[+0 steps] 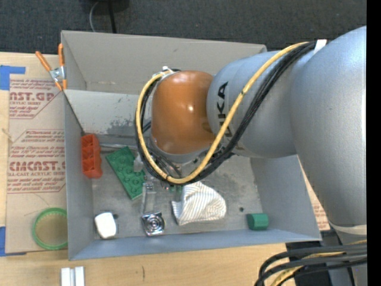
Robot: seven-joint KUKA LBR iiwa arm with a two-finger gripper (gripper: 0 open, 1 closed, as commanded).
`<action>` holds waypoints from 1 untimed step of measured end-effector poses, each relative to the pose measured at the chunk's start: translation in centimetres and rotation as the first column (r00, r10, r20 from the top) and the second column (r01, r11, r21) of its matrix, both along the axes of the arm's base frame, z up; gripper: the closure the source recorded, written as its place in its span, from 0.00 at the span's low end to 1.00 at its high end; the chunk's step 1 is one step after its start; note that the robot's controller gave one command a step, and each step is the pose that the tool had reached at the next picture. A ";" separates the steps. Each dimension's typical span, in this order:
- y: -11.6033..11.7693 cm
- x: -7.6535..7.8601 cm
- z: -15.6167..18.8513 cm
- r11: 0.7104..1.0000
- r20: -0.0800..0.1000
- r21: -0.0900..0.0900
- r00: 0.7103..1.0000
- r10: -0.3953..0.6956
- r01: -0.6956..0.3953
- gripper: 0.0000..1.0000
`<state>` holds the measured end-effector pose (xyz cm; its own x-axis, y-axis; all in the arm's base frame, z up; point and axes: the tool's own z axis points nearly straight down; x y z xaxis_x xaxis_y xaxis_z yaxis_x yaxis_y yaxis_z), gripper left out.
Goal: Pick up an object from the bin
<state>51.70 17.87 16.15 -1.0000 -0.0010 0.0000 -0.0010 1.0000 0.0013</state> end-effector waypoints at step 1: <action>-0.6 0.6 -3.7 0.998 0.004 0.002 0.998 -0.060 0.060 0.00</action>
Offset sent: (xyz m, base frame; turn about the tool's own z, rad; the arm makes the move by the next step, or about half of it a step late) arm 0.0328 -0.0042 -0.0901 0.0024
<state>52.34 17.32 12.47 -0.9982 0.0594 -0.0038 0.0594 0.9982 0.0036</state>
